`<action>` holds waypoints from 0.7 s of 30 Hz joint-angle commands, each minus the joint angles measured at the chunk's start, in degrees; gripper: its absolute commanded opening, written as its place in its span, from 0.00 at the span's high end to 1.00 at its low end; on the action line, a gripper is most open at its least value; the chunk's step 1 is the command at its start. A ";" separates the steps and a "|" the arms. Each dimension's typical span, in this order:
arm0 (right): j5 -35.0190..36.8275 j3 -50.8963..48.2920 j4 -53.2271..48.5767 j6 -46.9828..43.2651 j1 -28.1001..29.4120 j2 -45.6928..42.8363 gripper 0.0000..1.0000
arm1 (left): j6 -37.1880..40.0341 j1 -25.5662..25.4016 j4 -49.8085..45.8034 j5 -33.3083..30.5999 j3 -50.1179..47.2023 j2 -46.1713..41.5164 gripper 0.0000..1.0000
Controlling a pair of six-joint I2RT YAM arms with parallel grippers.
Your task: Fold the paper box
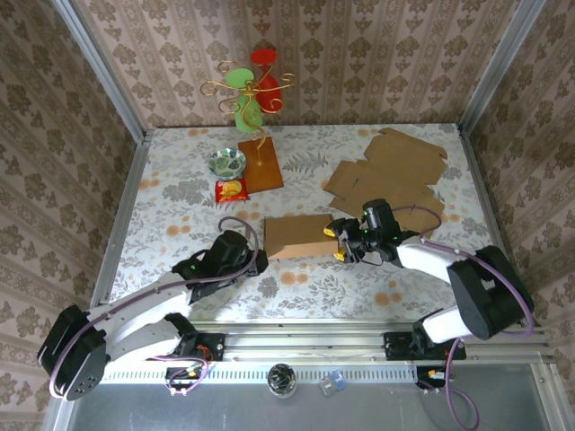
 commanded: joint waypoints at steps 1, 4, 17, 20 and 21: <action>-0.45 0.54 -4.96 -8.80 0.24 2.39 0.32 | -1.42 1.05 -0.91 2.33 0.39 -0.88 0.59; 1.32 1.60 -9.25 -12.29 0.18 0.80 0.26 | -1.31 1.52 -3.13 3.49 1.24 -1.90 0.59; 5.35 16.19 -36.95 -42.28 -2.95 -1.96 0.27 | 11.16 2.64 -6.35 8.83 12.08 -4.92 0.55; 2.19 20.88 -38.92 -51.52 -3.34 4.03 0.31 | 17.38 2.20 -5.71 10.74 15.05 -3.20 0.53; 1.80 22.21 -39.80 -53.90 -3.36 5.61 0.31 | 18.61 2.25 -5.73 11.00 15.77 -2.88 0.53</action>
